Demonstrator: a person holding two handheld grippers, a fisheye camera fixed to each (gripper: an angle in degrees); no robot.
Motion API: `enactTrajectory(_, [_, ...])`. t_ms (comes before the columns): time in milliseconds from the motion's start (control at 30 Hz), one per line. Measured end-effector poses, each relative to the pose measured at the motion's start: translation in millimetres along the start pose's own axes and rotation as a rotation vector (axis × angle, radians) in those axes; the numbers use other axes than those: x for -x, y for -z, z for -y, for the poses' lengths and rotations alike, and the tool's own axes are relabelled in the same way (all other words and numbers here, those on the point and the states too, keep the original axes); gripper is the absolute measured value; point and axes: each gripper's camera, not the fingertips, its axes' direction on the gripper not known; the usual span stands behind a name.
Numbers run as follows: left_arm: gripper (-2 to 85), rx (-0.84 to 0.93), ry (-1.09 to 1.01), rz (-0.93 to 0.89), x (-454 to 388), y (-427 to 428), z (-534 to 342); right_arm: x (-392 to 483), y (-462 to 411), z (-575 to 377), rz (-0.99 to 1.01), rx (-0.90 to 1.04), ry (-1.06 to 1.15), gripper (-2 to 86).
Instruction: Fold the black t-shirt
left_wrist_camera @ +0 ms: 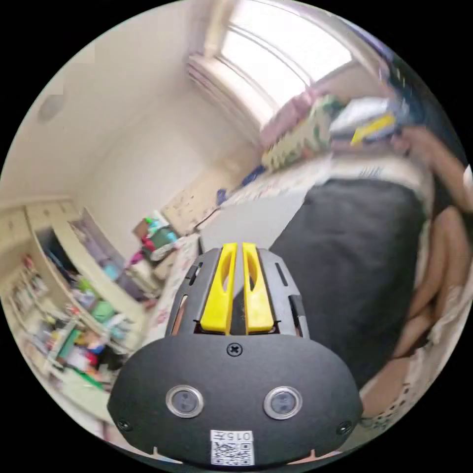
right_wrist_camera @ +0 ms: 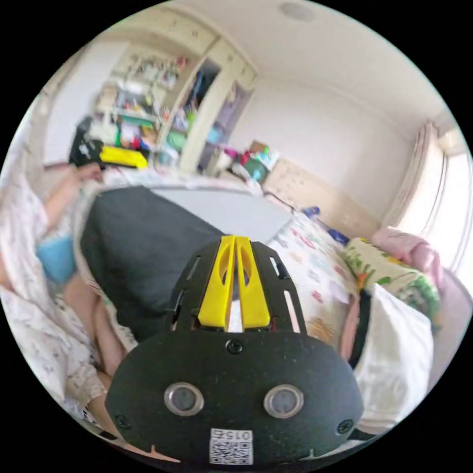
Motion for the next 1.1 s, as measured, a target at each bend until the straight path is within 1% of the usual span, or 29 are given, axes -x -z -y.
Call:
enactTrajectory(33, [3.5, -0.059, 0.050, -0.057, 4, 21, -4, -6, 21, -3, 0.062, -0.070, -0.020, -0.9])
enactTrajectory(67, [4.3, -0.161, 0.164, -0.153, 7, 56, -16, -17, 54, -11, 0.169, -0.196, -0.073, -0.9])
enactTrajectory(100, [4.4, -0.235, 0.268, -0.197, 3, 82, -29, -24, 78, -21, 0.246, -0.292, -0.124, -0.8])
enactTrajectory(167, [4.8, -0.287, 0.343, -0.181, -20, 109, -43, -26, 102, -35, 0.304, -0.361, -0.176, -0.6])
enactTrajectory(233, [5.9, -0.272, 0.329, -0.108, -52, 126, -46, -18, 115, -45, 0.314, -0.359, -0.203, 0.0])
enactTrajectory(267, [6.7, -0.235, 0.304, -0.071, -71, 132, -41, -11, 120, -51, 0.301, -0.342, -0.230, 1.0])
enactTrajectory(333, [8.3, -0.152, 0.247, -0.116, -91, 137, -27, 1, 130, -56, 0.274, -0.341, -0.268, 3.0])
enactTrajectory(400, [10.9, -0.012, 0.159, -0.226, -110, 147, -4, 11, 149, -54, 0.275, -0.394, -0.304, 4.7])
enactTrajectory(467, [11.4, 0.028, 0.121, -0.206, -126, 163, 9, 13, 162, -38, 0.322, -0.413, -0.276, 5.5])
enactTrajectory(533, [11.2, 0.017, 0.152, -0.163, -134, 184, 19, 14, 170, -14, 0.340, -0.380, -0.235, 6.3])
enactTrajectory(633, [11.6, 0.035, 0.240, -0.208, -130, 215, 43, 15, 182, 19, 0.258, -0.365, -0.225, 6.4])
enactTrajectory(700, [12.0, 0.043, 0.310, -0.176, -123, 245, 60, 7, 189, 33, 0.251, -0.421, -0.288, 5.8])
enactTrajectory(800, [11.4, 0.040, 0.404, -0.075, -111, 288, 78, -10, 191, 53, 0.345, -0.464, -0.386, 5.8])
enactTrajectory(867, [10.0, 0.046, 0.468, -0.040, -101, 310, 90, -17, 195, 68, 0.359, -0.495, -0.428, 5.7])
enactTrajectory(967, [7.2, 0.083, 0.549, 0.012, -84, 333, 113, -26, 204, 98, 0.310, -0.509, -0.488, 5.0])
enactTrajectory(1033, [7.5, 0.074, 0.598, -0.002, -69, 344, 129, -32, 211, 115, 0.275, -0.498, -0.522, 4.2])
enactTrajectory(1100, [7.7, 0.023, 0.649, -0.045, -45, 354, 154, -38, 223, 133, 0.224, -0.545, -0.550, 3.4])
